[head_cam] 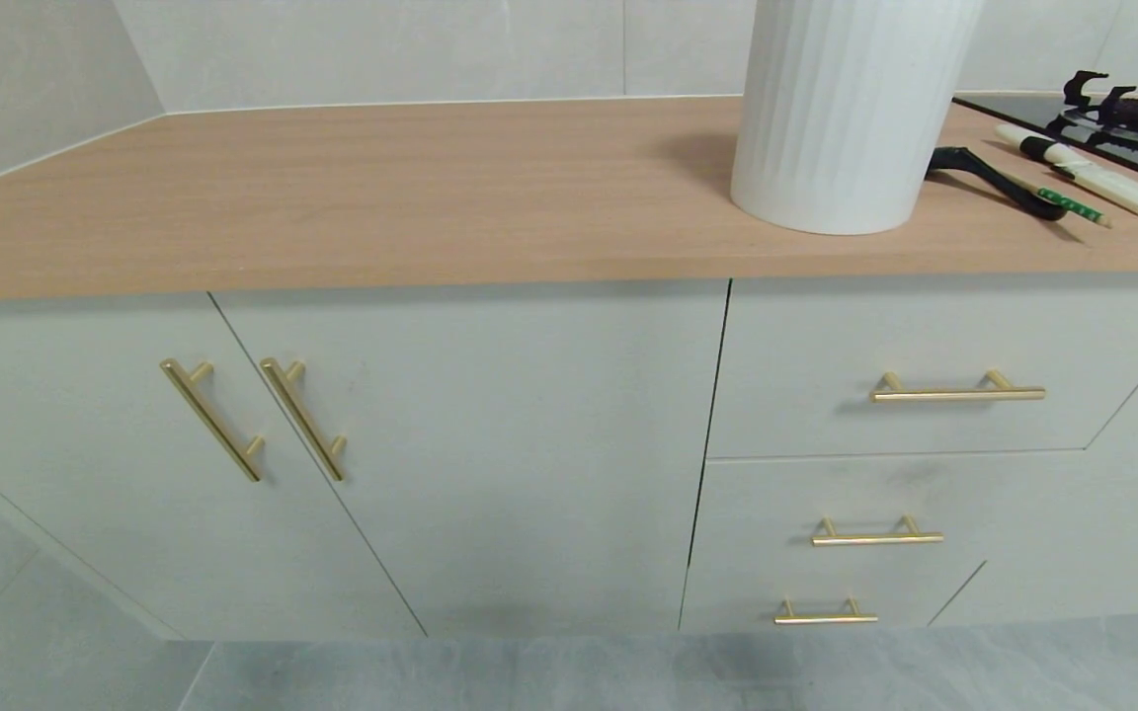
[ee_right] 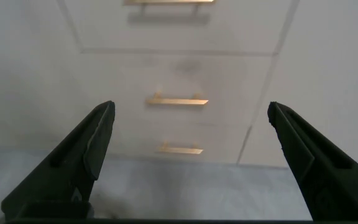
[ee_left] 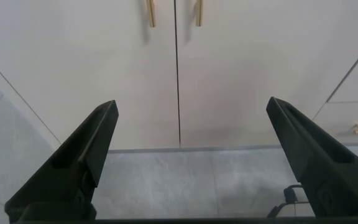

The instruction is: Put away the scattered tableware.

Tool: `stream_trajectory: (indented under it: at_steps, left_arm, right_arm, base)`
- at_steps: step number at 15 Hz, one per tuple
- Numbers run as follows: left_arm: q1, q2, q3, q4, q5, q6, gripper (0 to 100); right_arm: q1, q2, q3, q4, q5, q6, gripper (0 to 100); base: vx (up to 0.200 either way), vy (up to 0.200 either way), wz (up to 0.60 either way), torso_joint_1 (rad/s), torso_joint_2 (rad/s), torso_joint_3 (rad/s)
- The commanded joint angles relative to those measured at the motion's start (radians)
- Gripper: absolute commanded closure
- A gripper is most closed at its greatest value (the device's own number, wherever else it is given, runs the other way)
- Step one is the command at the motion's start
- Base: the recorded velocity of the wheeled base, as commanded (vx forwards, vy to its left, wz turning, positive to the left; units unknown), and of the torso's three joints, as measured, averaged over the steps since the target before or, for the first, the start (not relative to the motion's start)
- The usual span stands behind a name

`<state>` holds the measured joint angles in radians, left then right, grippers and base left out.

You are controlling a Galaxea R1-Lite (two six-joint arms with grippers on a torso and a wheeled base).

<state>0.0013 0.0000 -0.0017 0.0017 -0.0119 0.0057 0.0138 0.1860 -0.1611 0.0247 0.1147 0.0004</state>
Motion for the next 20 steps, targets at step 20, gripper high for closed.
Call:
stream_trajectory:
  at_steps: [20]
  left_arm:
    - [0.000, 0.002, 0.000, 0.000, 0.000, 0.000, 0]
  right_arm:
    - [0.106, 1.615, -0.373, -0.437, -0.075, -0.014, 0]
  base:
    - [0.000, 0.000, 0.00, 0.000, 0.00, 0.000]
